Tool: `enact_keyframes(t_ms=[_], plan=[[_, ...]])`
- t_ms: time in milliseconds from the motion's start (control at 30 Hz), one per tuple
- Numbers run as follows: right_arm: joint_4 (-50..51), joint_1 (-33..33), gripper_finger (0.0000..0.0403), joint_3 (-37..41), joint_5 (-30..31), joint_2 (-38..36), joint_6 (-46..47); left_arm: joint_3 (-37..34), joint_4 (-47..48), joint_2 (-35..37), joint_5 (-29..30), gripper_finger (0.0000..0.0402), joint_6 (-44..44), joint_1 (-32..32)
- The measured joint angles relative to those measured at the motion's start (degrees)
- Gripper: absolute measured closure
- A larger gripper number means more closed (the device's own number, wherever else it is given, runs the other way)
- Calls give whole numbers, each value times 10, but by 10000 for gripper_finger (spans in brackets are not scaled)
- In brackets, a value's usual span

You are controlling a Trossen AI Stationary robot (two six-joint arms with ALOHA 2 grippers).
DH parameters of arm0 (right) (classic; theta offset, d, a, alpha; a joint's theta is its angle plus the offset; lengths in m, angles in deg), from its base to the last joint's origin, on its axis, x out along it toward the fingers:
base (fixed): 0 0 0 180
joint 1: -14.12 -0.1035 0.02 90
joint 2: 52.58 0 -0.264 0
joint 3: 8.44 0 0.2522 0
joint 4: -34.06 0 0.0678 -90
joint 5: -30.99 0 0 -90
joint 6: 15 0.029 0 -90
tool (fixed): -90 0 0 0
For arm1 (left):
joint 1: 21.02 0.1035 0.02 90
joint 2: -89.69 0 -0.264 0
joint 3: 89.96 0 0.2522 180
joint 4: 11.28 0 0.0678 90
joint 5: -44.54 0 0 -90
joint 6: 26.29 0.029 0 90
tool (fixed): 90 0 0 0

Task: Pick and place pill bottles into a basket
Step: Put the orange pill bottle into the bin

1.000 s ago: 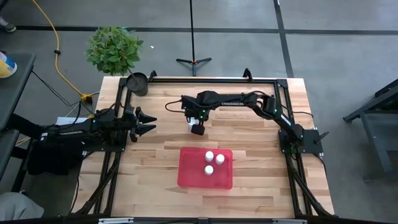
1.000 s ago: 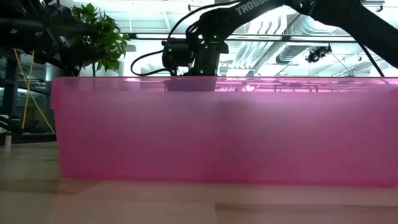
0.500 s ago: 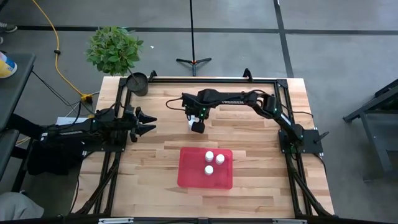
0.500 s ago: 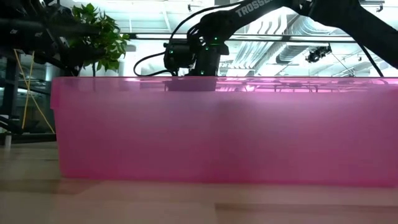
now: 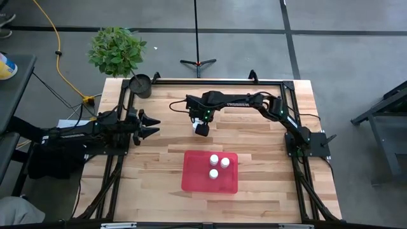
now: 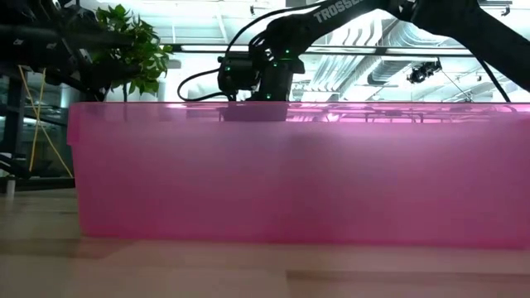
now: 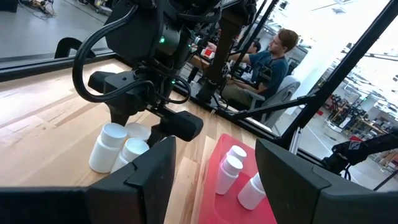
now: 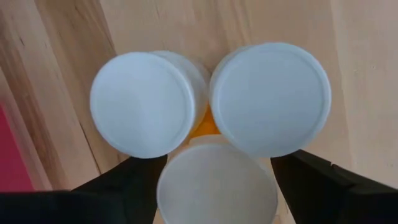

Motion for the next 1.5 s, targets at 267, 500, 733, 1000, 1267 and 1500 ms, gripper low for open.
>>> enact_keyframes(t_ms=[267,500,733,1000,1267,1500], plan=[[0,0,160,0,0,0,2,0,0,0,0,149,0,0],[1,0,198,0,0,0,2,0,0,0,0,149,0,0],[5,0,220,0,0,0,2,0,0,0,0,149,0,0],[28,-1,216,0,5,0,6,0,0,0,0,149,0,0],[52,-2,221,-1,1,0,13,0,0,0,0,149,0,0],[104,-2,216,-45,7,1,13,0,0,0,0,149,0,0]])
